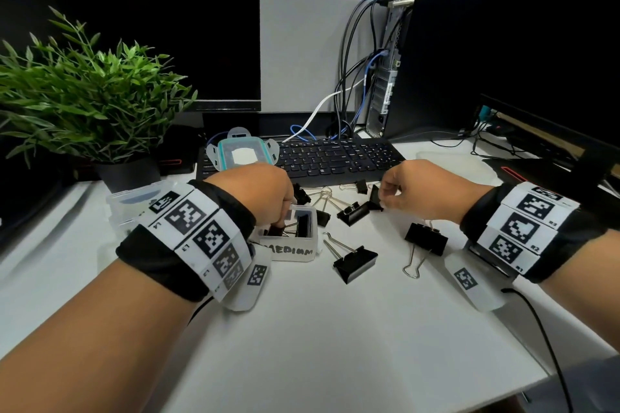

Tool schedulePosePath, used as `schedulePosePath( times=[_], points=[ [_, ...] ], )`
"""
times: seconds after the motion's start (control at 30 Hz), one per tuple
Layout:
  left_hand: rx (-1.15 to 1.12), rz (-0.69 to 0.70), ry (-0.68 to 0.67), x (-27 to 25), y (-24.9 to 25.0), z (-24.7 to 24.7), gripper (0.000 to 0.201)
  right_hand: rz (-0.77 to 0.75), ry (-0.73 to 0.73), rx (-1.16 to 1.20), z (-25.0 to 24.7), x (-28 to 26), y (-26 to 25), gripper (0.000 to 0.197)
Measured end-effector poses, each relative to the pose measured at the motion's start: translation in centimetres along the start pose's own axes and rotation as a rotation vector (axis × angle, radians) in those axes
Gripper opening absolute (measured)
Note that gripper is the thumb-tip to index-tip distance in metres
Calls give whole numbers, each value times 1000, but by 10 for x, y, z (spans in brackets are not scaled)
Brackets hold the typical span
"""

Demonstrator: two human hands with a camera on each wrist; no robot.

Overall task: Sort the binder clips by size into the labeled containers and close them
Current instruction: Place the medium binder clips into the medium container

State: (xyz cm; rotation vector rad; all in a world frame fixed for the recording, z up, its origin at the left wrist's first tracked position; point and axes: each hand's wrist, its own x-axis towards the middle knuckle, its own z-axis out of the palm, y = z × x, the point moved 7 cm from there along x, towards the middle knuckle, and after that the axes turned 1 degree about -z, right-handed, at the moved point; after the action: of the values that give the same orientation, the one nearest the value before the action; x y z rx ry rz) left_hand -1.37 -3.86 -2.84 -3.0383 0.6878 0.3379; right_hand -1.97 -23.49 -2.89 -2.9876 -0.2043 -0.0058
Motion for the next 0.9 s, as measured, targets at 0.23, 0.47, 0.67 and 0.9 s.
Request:
schedulePosePath(
  times=[0.23,0.47,0.67,0.9],
  points=[
    [-77,-7,46,4,-2,-4,17,143,-86,-89,-1,5,41,14],
    [-65,-1,91,4,-3,-5,33,385,-315,-47,18,-6,67,40],
    [-49,13,-39,0,5,1,67,443,-361,-45,20,-11,66,37],
    [-46,-2,-27,0,3,0,64,372,-417,-65,24,-10,52,37]
  ],
)
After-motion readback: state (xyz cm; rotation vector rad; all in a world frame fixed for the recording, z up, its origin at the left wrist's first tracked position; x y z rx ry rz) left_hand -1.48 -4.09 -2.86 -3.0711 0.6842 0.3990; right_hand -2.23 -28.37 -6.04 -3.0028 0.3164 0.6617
